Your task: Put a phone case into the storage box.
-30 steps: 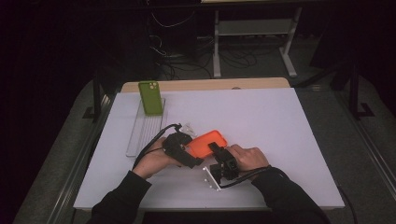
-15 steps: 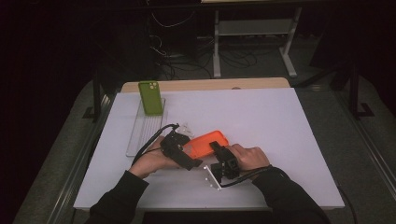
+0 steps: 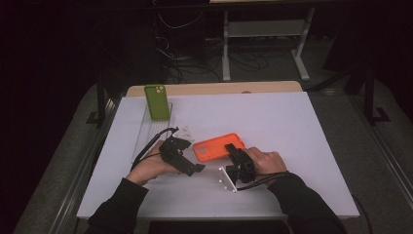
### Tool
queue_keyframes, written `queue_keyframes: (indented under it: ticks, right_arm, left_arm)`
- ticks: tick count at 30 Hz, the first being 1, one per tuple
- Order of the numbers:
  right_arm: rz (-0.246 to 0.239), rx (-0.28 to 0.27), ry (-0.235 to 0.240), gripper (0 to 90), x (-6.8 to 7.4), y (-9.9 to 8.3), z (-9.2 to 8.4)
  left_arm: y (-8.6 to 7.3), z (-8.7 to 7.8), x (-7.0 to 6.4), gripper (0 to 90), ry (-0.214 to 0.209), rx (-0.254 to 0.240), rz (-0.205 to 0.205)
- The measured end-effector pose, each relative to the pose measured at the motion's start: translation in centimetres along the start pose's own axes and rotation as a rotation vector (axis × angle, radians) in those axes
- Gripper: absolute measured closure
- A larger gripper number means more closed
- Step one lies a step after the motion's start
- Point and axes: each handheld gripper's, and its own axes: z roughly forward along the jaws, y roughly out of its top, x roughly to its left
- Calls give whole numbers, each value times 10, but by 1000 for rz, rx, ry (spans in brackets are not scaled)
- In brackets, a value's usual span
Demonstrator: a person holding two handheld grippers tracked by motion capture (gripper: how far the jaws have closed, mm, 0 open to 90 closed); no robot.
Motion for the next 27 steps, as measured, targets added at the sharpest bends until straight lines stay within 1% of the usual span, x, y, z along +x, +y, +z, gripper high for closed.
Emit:
queue_keyframes:
  ticks: [1, 2, 3, 4, 6, 7, 9, 10, 11, 12, 13, 14, 15, 18, 19, 20, 21, 22, 23, 24, 25, 26, 27]
  right_arm:
    - [5, -1, 5, 776, -1, -1, 0]
    - [9, -5, 1, 776, -1, -1, 0]
    - [27, -11, 8, 776, -2, -3, 1]
    - [49, -13, 6, 776, -2, -4, 1]
    - [67, -10, 20, 777, -4, -5, 1]
    - [85, -13, 26, 777, -5, -6, 2]
    - [140, -20, 35, 777, -6, -9, 2]
    - [155, -13, 37, 776, -7, -10, 2]
    - [170, -12, 39, 777, -7, -11, 2]
    - [217, -10, 55, 776, -8, -11, 2]
    - [233, -11, 62, 776, -10, -12, 2]
    - [256, -18, 63, 776, -12, -13, 2]
    - [274, -16, 79, 776, -13, -14, 2]
    - [337, -24, 106, 776, -18, -16, 2]
    - [371, -26, 113, 777, -19, -16, 2]
    - [385, -37, 116, 777, -22, -19, 3]
    - [414, -40, 120, 776, -23, -19, 3]
    - [484, -33, 148, 776, -24, -20, 2]
    - [531, -43, 158, 776, -24, -20, 2]
    - [565, -45, 171, 777, -26, -22, 3]
    - [591, -50, 186, 776, -28, -24, 3]
    - [608, -56, 192, 776, -29, -25, 4]
    - [642, -56, 204, 777, -31, -27, 4]
  left_arm:
    - [0, -1, 1, 4, 2, -3, 15]
    - [0, -1, 0, 4, 3, -6, -4]
    - [0, -2, 1, 4, 9, -3, 12]
    - [0, -2, 2, 4, 11, -1, 18]
    - [0, -3, 2, 4, 13, -2, 22]
    - [0, -3, 2, 4, 12, -5, 19]
    - [0, -3, 2, 4, 9, -6, 14]
    - [0, -4, 2, 4, 8, -6, 14]
    - [0, -3, 2, 4, 7, -4, 5]
    - [0, -3, 2, 4, 6, -1, 5]
    - [0, -3, 3, 4, 6, 7, 15]
    - [0, -3, 3, 4, 7, 8, 14]
    - [0, -2, 2, 5, 8, -1, 0]
    - [0, -2, 2, 5, 8, -16, 1]
    - [0, -2, 2, 4, 7, -15, 5]
    - [0, -3, 3, 5, 6, -3, 16]
    - [1, -4, 4, 5, 7, 8, 31]
    - [1, -3, 4, 5, 6, 5, 27]
    - [0, -3, 4, 5, 3, 6, 29]
    - [0, -3, 4, 5, 1, 8, 23]
    - [0, -3, 4, 5, 1, 8, 24]
    - [0, -3, 4, 5, 1, 6, 21]
    - [0, -2, 3, 5, 1, 0, 12]
